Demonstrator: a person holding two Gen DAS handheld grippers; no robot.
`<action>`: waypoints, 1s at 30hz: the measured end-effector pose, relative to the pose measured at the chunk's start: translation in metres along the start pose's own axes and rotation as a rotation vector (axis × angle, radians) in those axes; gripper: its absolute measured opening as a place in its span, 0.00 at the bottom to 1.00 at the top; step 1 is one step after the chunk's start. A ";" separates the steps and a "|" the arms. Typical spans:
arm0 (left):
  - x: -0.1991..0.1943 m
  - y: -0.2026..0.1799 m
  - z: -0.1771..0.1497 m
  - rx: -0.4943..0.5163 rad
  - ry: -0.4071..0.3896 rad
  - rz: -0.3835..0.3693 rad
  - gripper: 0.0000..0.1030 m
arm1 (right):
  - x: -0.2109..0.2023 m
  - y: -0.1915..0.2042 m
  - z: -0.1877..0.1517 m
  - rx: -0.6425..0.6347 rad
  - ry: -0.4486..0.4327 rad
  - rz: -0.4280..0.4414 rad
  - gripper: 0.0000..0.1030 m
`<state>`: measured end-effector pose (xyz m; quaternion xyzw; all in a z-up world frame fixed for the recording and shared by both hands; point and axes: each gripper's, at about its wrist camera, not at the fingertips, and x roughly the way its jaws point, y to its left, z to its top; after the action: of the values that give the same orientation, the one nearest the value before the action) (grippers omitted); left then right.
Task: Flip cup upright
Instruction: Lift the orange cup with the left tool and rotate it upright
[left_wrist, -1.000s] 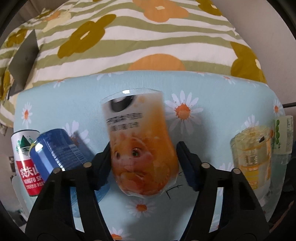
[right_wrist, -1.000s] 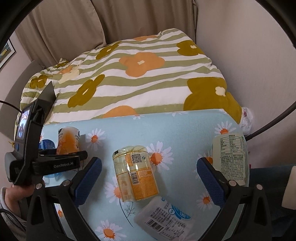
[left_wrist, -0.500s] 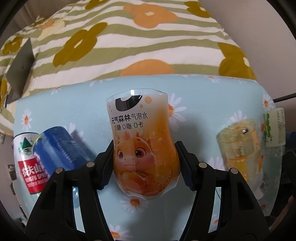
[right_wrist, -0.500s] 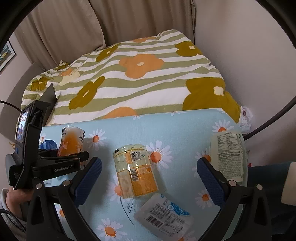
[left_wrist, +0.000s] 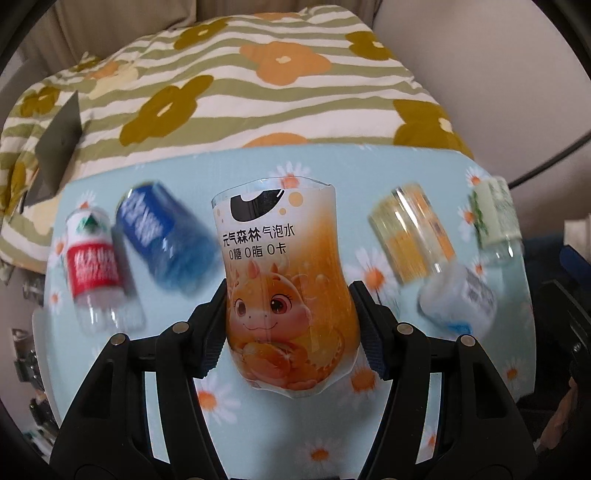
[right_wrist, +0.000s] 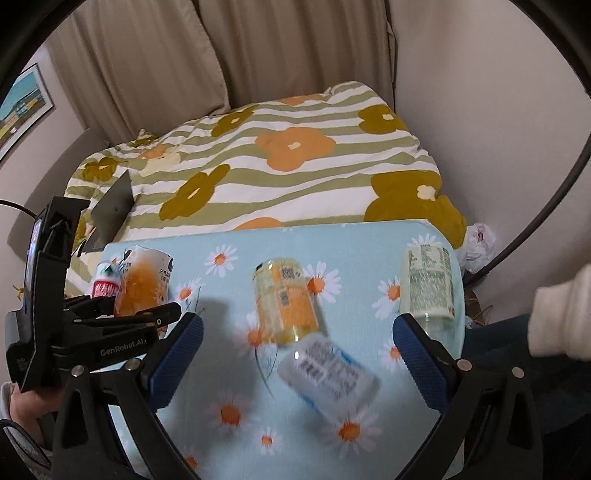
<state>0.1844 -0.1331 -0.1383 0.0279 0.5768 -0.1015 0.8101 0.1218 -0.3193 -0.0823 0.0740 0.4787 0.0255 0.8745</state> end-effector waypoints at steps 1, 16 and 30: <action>-0.003 -0.001 -0.007 0.001 -0.001 -0.001 0.65 | -0.006 0.001 -0.006 -0.010 -0.004 0.003 1.00; 0.028 -0.013 -0.100 0.010 0.062 -0.004 0.65 | -0.014 -0.003 -0.085 -0.052 0.051 0.019 1.00; 0.041 -0.011 -0.116 0.027 0.091 0.015 0.66 | -0.004 0.000 -0.097 -0.067 0.083 0.021 1.00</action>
<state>0.0871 -0.1299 -0.2143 0.0476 0.6114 -0.1019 0.7833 0.0382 -0.3098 -0.1306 0.0485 0.5125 0.0535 0.8557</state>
